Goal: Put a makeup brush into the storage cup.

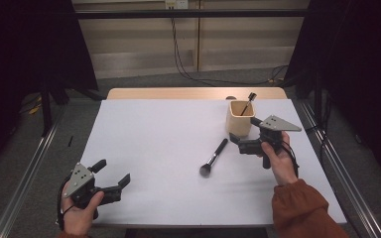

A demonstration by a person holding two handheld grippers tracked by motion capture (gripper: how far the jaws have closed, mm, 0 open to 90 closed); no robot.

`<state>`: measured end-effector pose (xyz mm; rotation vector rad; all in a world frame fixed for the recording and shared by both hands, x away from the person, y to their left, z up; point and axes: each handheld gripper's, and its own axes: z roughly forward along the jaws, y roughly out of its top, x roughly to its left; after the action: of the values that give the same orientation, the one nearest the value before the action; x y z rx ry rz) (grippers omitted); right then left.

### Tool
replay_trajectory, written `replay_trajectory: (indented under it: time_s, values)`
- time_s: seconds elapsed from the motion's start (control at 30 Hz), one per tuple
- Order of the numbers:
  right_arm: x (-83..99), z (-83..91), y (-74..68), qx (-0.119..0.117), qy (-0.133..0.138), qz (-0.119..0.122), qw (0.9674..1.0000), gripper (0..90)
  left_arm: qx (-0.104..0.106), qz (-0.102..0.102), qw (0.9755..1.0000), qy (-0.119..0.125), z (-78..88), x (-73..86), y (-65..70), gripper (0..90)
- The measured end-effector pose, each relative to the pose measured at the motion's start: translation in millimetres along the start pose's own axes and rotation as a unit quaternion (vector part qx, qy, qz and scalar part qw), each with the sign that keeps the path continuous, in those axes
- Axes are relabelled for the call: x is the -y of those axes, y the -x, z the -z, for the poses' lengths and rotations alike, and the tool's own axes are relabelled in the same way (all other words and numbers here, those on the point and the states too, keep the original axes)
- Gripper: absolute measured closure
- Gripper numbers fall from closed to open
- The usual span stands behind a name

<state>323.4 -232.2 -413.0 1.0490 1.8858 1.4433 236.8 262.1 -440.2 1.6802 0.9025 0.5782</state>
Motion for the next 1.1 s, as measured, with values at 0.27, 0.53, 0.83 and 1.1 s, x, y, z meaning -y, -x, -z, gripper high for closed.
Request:
replay_trajectory:
  time_s: [0.27, 0.53, 0.83, 1.1]
  values:
    - [-4.2, -6.8, -0.2, -0.015, -0.03, 0.001, 0.9994, 1.3, 0.001, -0.002, 1.0, -0.002, 0.1, -0.1, 0.3, 4.1]
    - [-5.6, -4.7, 7.2, -0.037, -0.091, 0.001, 0.9951, 1.4, -0.001, -0.005, 1.0, -0.003, -0.2, -0.4, 0.1, 4.1]
    - [-7.8, -10.8, 8.8, -0.068, -0.175, 0.012, 0.9821, 1.3, 0.0, -0.004, 1.0, -0.004, 0.0, -0.3, 0.0, 4.1]
    - [-10.0, -16.8, 9.1, -0.094, -0.263, 0.018, 0.9601, 2.0, -0.001, -0.005, 1.0, -0.005, 0.1, -0.3, -0.2, 4.1]
